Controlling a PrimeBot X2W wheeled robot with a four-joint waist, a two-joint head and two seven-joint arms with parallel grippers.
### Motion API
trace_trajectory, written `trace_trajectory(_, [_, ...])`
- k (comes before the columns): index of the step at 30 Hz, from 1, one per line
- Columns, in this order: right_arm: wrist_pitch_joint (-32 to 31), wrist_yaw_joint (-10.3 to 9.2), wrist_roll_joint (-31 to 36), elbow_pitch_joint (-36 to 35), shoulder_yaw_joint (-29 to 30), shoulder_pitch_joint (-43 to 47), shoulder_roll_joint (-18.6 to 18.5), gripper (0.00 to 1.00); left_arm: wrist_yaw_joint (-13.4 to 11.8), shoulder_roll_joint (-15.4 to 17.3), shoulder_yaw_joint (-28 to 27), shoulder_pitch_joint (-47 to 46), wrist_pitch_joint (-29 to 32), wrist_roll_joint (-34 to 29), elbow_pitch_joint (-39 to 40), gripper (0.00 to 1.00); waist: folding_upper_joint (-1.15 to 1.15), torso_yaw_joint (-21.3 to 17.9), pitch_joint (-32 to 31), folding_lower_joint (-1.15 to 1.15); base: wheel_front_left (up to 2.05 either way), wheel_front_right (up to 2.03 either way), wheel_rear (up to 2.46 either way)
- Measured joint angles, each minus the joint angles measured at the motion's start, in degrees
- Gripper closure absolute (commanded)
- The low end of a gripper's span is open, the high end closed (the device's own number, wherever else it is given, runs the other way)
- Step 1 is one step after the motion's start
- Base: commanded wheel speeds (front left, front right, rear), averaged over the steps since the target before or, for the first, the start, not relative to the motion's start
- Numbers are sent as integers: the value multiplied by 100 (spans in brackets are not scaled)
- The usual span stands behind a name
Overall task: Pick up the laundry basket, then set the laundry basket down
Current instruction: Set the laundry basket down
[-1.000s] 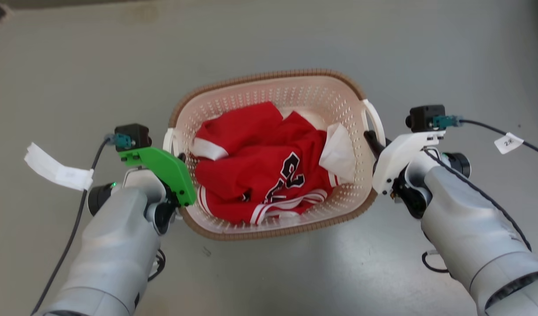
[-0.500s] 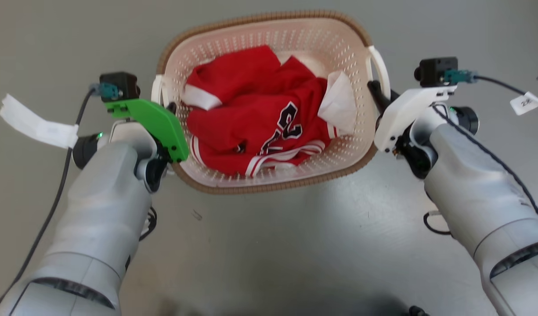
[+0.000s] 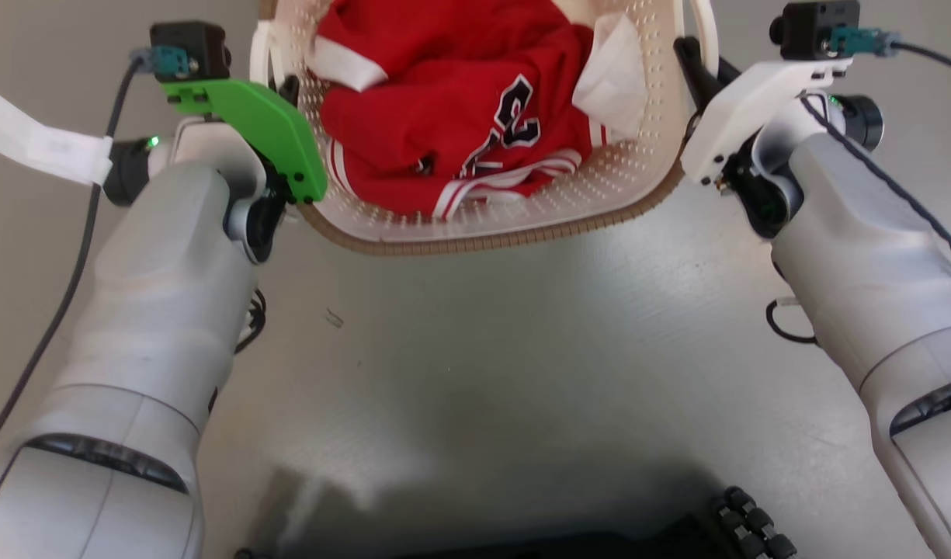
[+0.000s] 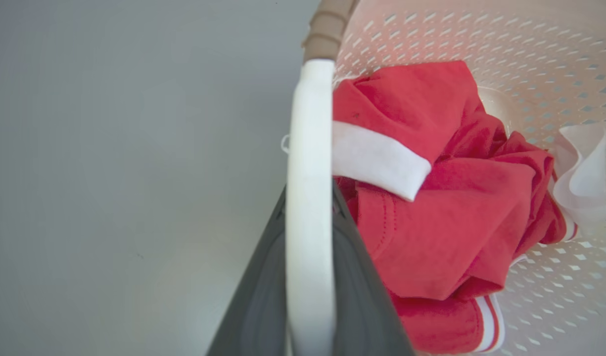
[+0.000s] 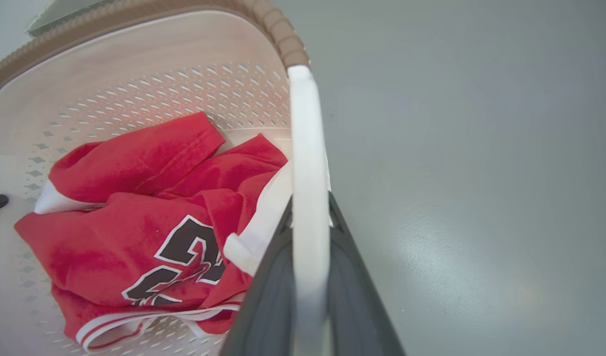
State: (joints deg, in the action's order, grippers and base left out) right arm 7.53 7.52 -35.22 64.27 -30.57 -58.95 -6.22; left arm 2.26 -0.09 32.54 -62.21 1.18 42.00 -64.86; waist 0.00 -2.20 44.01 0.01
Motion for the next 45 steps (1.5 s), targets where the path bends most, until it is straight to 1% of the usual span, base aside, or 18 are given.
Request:
trace_trajectory(5, [53,-1,-2,-13,31,-293,-4,100,-1,76,42,-313,-151,-92,40,100,0,26,439,0,0,0,0])
trace_trajectory(17, [168,-1,24,88,-12,-409,25,100,4,62,42,-363,-377,-93,-92,100,0,72,1000,0,0,0,0])
trace_trajectory(32, [168,1,23,355,-23,-409,112,100,86,2,80,-363,-376,-100,-339,100,0,47,1198,-1,0,0,0])
trace_trajectory(45, [225,18,23,423,-24,-519,108,100,192,10,85,-408,-453,-100,-397,100,0,35,1283,-1,0,0,0])
